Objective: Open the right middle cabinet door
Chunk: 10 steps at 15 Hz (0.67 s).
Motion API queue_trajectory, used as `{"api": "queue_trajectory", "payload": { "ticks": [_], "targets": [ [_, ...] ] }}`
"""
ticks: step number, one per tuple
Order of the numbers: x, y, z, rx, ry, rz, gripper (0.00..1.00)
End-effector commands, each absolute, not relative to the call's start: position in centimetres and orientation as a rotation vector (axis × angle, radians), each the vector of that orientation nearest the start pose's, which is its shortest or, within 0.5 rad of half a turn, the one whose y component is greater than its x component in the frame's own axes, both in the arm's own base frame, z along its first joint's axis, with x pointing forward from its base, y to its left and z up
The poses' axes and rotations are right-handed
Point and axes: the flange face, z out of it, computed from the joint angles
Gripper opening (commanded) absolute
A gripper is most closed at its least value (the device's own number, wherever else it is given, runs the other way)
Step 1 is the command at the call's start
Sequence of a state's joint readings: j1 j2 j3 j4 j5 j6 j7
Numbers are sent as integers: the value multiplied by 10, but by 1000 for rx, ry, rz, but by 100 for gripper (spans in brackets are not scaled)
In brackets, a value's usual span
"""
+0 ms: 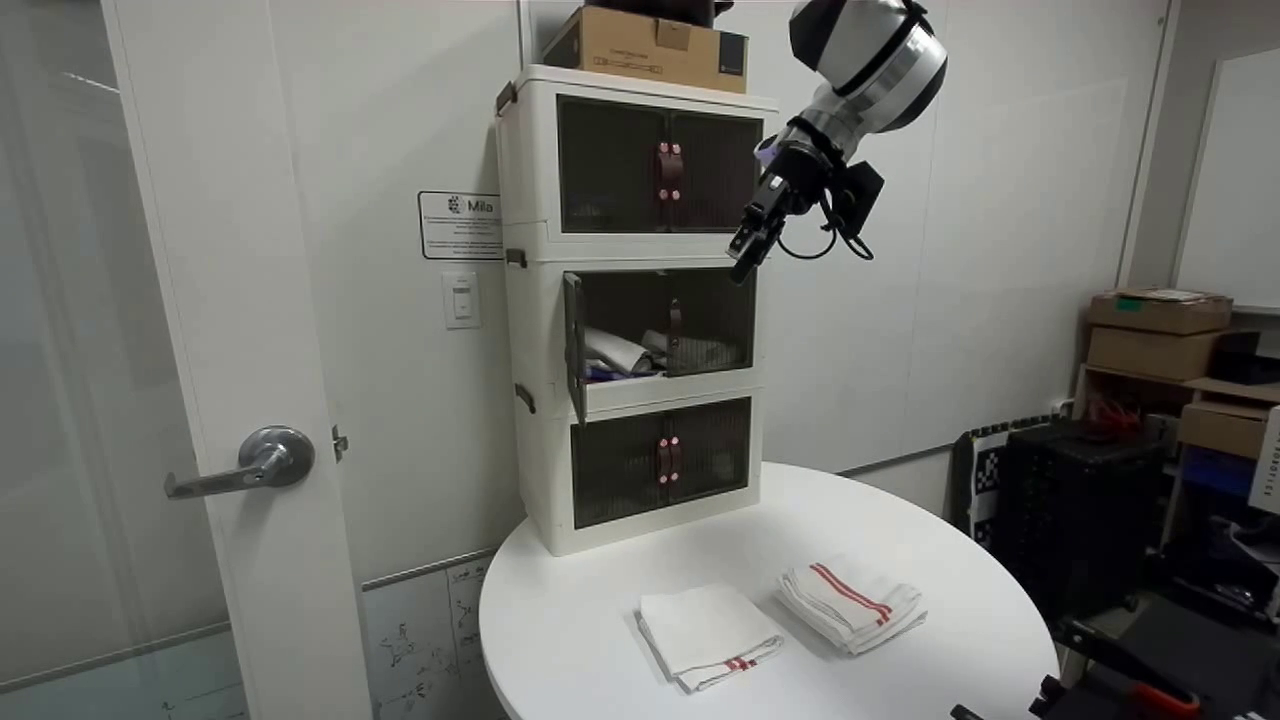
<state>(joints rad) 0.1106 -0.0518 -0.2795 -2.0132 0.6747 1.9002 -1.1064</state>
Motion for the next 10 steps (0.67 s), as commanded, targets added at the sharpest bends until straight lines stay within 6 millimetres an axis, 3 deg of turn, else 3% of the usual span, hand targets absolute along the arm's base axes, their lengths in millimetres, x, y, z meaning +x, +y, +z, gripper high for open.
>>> {"api": "queue_trajectory", "payload": {
  "ticks": [1,5,10],
  "targets": [
    [542,-50,483,-2398,-854,-455,100],
    [560,-66,477,-2283,-866,-623,100],
    [588,-120,467,-2327,-826,-801,100]
  ]
}}
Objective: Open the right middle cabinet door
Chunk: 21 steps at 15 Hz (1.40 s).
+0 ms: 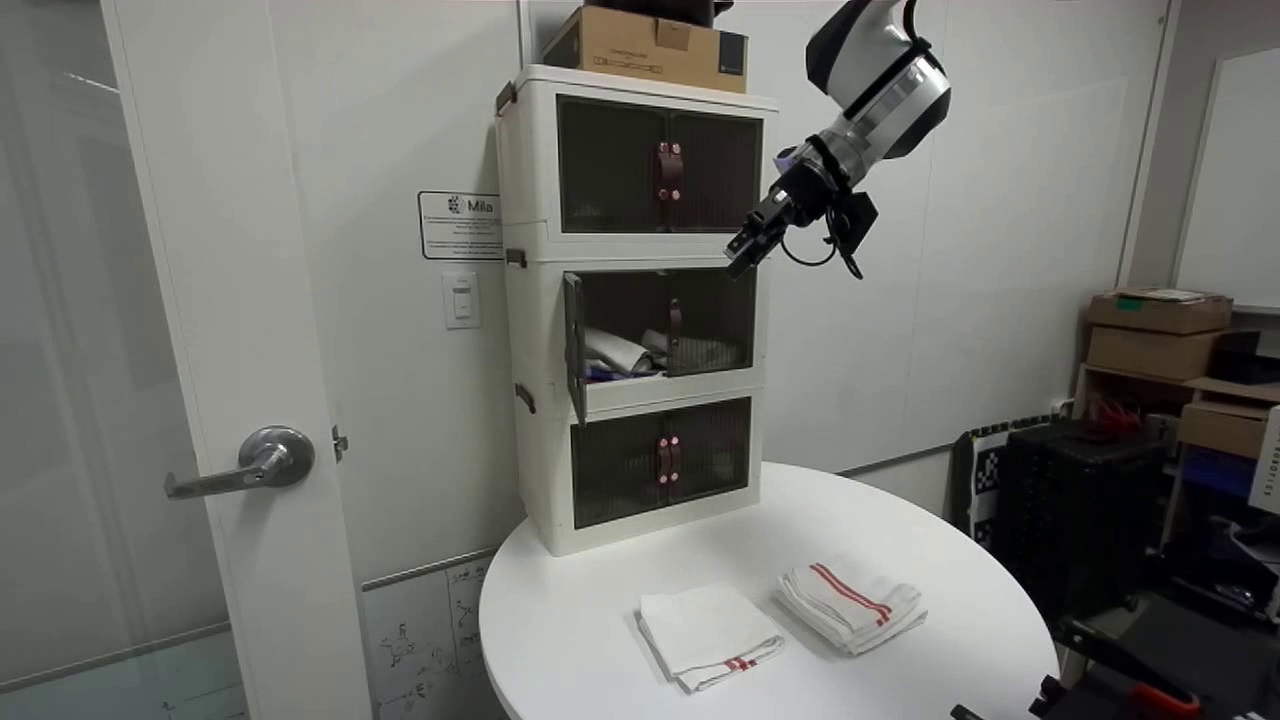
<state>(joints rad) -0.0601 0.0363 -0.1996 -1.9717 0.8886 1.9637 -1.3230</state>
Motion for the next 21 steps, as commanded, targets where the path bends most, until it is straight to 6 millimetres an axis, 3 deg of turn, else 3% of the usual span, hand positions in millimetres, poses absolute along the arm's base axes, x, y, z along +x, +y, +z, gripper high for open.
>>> {"api": "queue_trajectory", "payload": {
  "ticks": [1,3,6,11,16,21],
  "targets": [
    [595,-128,466,-2343,-794,-835,100],
    [611,-140,462,-2366,-708,-922,100],
    [640,-142,452,-2364,-616,-1002,100],
    [677,-136,424,-2414,-650,-999,100],
    [703,-148,390,-2472,-661,-968,100],
    [724,-153,376,-2469,-677,-977,100]
  ]
}}
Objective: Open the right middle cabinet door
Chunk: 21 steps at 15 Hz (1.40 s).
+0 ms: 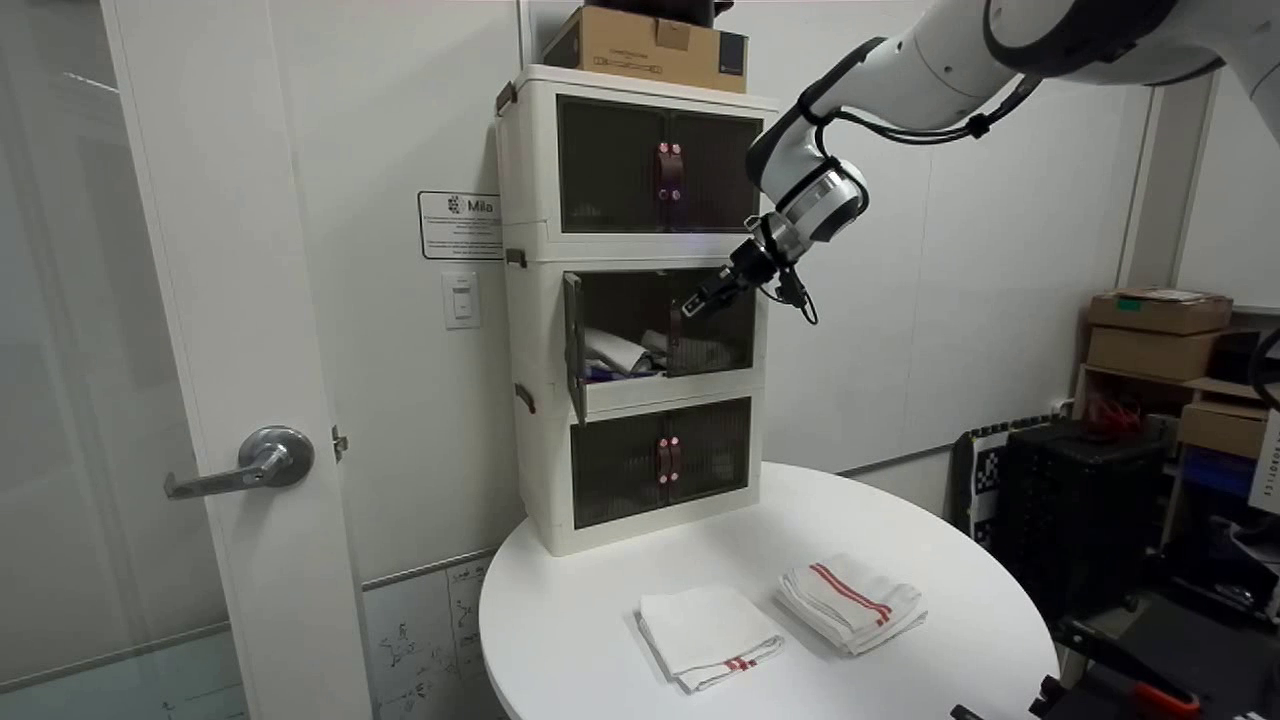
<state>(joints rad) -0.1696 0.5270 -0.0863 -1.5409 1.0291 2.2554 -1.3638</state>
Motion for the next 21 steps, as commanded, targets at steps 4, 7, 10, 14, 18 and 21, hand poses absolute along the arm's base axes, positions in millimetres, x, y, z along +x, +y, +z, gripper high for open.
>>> {"api": "queue_trajectory", "payload": {
  "ticks": [4,7,10,14,18,21],
  "targets": [
    [737,-147,367,-2459,-712,-968,100],
    [742,-137,359,-2449,-740,-946,100],
    [743,-133,357,-2431,-746,-940,100],
    [743,-121,361,-2377,-751,-951,100],
    [744,-93,369,-2339,-787,-959,100],
    [744,-93,369,-2349,-821,-958,67]
  ]
}}
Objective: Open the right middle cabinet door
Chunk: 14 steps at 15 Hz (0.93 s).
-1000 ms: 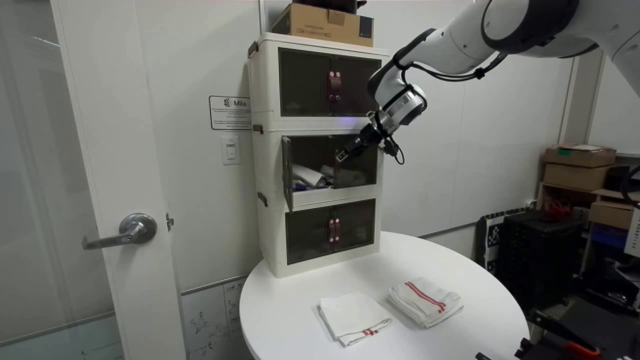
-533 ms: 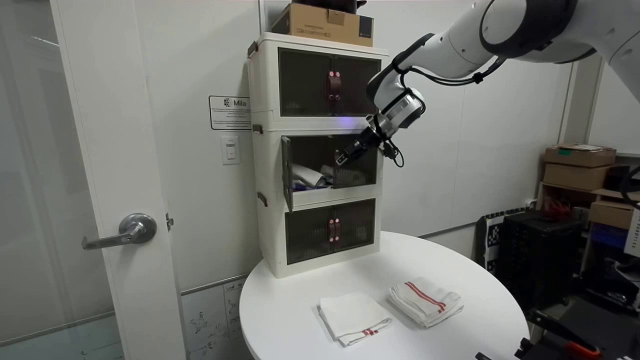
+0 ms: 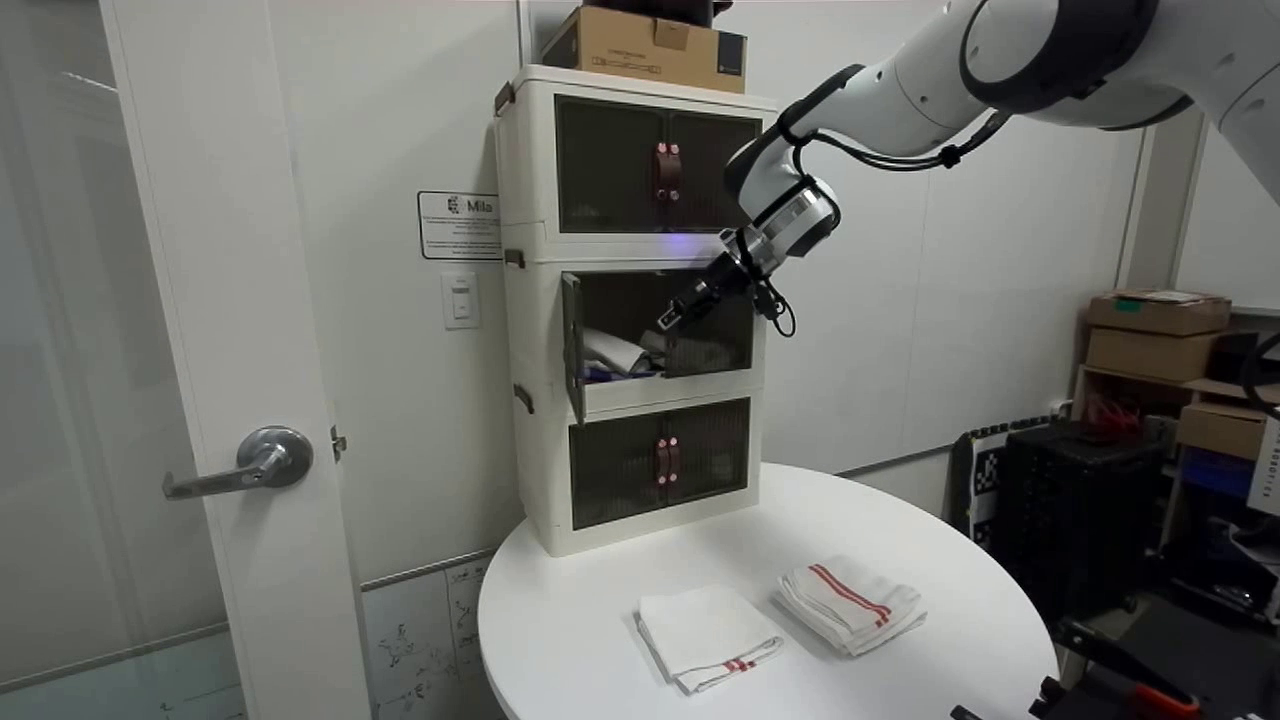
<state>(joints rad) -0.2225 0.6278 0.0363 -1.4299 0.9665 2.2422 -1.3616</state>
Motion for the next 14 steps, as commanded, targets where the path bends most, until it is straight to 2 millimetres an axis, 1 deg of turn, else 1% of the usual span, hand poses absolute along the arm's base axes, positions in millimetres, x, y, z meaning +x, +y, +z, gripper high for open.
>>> {"api": "queue_trajectory", "payload": {
  "ticks": [1,6,8,9,12,13,14],
  "targets": [
    [743,-95,369,-2354,-825,-958,60],
    [737,-100,368,-2367,-862,-947,23],
    [732,-97,364,-2324,-907,-916,9],
    [728,-91,362,-2293,-935,-899,5],
    [718,-94,357,-2256,-975,-870,0],
    [715,-95,357,-2237,-985,-856,4],
    [711,-96,356,-2230,-993,-844,5]
  ]
}}
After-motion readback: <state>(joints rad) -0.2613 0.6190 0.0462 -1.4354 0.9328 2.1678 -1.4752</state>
